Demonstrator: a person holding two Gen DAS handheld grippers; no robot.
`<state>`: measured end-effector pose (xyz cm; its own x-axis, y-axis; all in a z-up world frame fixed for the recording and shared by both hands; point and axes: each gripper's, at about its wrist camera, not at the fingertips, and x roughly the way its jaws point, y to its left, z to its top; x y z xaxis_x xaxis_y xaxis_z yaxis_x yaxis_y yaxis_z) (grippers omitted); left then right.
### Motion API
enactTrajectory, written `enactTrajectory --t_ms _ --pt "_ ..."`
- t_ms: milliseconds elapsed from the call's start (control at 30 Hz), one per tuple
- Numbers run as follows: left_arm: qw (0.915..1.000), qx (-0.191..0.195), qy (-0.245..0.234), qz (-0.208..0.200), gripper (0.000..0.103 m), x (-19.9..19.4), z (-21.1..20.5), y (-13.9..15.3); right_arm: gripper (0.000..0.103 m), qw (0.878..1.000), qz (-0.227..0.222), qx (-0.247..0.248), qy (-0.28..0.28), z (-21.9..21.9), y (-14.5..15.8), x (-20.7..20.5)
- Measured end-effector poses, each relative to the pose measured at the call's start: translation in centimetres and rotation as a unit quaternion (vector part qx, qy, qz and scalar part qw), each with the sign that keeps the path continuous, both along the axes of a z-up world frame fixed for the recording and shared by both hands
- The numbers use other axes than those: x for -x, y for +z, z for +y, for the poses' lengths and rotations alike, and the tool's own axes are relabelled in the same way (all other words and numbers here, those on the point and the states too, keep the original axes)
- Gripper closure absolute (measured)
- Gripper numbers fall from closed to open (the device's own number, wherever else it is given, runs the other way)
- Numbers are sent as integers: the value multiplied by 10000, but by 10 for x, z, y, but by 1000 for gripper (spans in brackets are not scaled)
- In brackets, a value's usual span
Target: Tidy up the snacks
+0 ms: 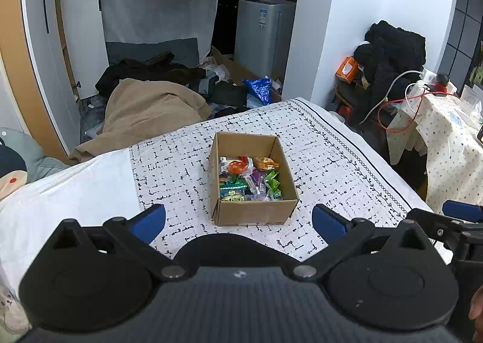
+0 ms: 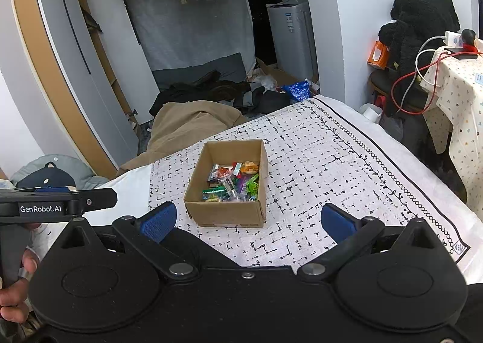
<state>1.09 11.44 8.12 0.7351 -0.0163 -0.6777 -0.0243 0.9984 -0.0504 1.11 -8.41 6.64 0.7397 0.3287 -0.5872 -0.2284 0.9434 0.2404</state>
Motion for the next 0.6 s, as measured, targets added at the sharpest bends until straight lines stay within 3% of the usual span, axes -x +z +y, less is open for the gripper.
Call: enactTrajectory --t_ms 600 --pt "10000 26 19 -2 0 1 2 -5 0 10000 52 8 -4 -2 -7 -1"
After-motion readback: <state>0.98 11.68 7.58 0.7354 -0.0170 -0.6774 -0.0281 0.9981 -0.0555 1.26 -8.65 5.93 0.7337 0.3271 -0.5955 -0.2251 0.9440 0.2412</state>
